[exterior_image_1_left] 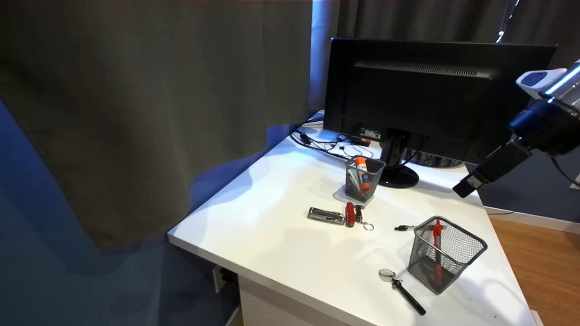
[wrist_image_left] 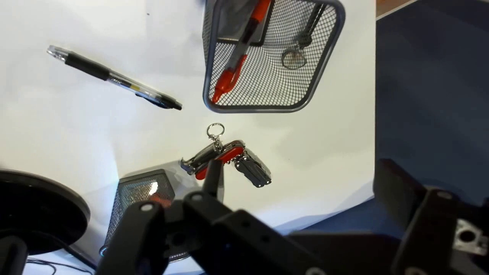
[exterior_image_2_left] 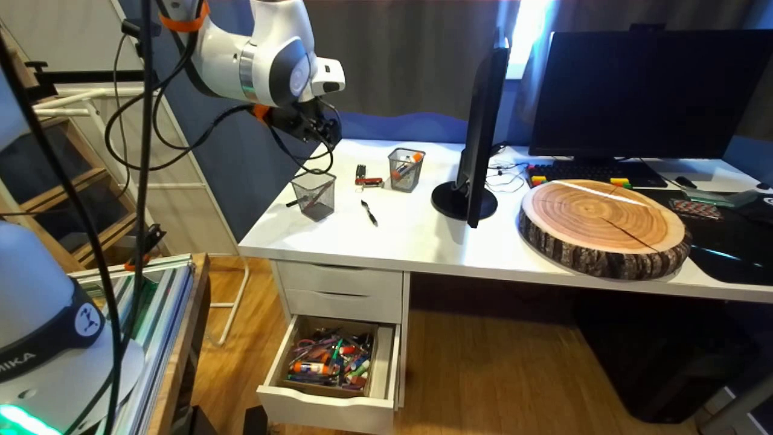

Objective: Place the basket on the left upright

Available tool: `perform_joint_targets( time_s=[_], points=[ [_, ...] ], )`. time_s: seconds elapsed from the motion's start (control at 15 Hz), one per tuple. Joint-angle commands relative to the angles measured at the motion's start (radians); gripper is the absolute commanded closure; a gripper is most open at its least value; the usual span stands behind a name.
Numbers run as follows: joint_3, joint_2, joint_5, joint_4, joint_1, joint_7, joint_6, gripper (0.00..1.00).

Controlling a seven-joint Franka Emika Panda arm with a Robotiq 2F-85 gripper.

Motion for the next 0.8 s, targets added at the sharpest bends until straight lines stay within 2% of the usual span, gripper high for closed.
perform_joint_targets(
  time_s=[0.0, 0.4, 0.47, 0.73],
  points=[
    [0.131, -0.070, 0.058, -0.024, -0.104, 0.035, -0.102, 0.00],
    [0.305, -0.103, 0.103, -0.024, -0.261, 0.022, -0.191, 0.00],
    [0.246, -0.053, 0.071, -0.009, -0.211, 0.011, -0.164, 0.00],
    [0.285, -0.065, 0.076, -0.015, -0.249, 0.011, -0.174, 0.00]
  ],
)
